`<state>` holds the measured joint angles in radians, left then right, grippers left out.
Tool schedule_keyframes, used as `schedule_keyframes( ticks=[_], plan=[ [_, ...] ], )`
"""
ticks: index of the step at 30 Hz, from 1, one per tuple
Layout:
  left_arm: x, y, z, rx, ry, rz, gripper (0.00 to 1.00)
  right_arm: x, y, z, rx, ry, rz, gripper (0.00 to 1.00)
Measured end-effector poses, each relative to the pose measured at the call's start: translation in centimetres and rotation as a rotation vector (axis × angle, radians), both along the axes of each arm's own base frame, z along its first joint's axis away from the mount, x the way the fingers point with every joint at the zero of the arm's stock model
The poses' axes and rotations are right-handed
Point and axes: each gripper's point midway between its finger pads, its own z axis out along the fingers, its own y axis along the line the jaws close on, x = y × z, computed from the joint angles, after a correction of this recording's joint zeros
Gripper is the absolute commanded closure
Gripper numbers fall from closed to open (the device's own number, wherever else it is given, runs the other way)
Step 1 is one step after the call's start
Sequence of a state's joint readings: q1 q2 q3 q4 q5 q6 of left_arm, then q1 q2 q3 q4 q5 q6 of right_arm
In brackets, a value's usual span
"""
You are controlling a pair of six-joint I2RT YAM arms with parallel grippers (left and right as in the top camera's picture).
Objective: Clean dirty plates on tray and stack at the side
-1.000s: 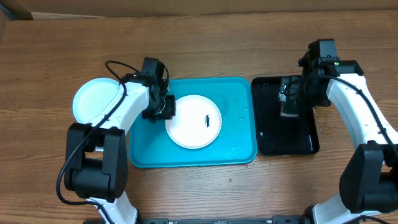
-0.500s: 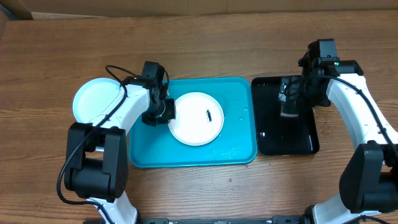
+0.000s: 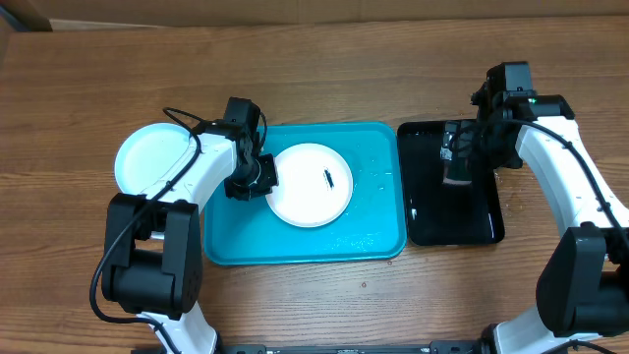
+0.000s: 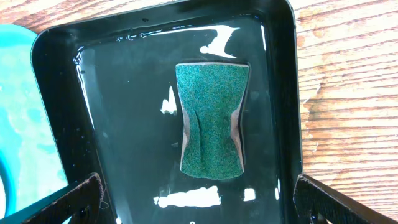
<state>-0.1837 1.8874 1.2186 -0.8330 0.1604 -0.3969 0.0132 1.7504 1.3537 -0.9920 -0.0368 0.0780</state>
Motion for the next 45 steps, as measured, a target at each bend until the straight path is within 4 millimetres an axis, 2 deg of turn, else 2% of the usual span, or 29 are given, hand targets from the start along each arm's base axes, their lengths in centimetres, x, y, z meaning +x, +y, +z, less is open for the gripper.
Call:
schedule_keyframes(
  ticks=[1,2,24,28,30,32,36,40,45],
  plan=[
    [0.0,0.0,0.0,0.000,0.000,0.002,0.95,0.0,0.0,0.0,0.000,0.000,0.000,0.00],
    [0.0,0.0,0.0,0.000,0.001,0.004,0.96,0.0,0.0,0.0,0.000,0.000,0.000,0.00],
    [0.4,-0.1,0.0,-0.003,-0.018,0.001,0.96,0.0,0.0,0.0,0.000,-0.001,0.000,0.00],
    [0.4,-0.1,0.0,-0.003,-0.017,0.001,0.95,1.2,0.3,0.3,0.017,-0.051,0.004,0.00],
    [0.4,-0.1,0.0,-0.003,-0.017,0.001,0.96,1.4,1.1,0.5,0.062,-0.062,0.016,0.00],
    [0.3,-0.1,0.0,-0.003,-0.014,0.001,0.96,1.6,2.0,0.7,0.111,-0.069,0.037,0.17],
    [0.2,0.0,0.0,-0.002,-0.008,0.001,0.96,1.0,2.9,0.7,0.159,-0.048,0.049,0.33],
    [0.2,0.0,0.0,-0.002,-0.008,0.001,0.96,0.4,2.4,-0.1,0.138,-0.025,0.032,0.36],
    [0.2,0.0,0.0,-0.002,-0.008,0.001,0.96,-0.5,1.1,-2.4,0.064,-0.002,0.013,0.41]
  ],
)
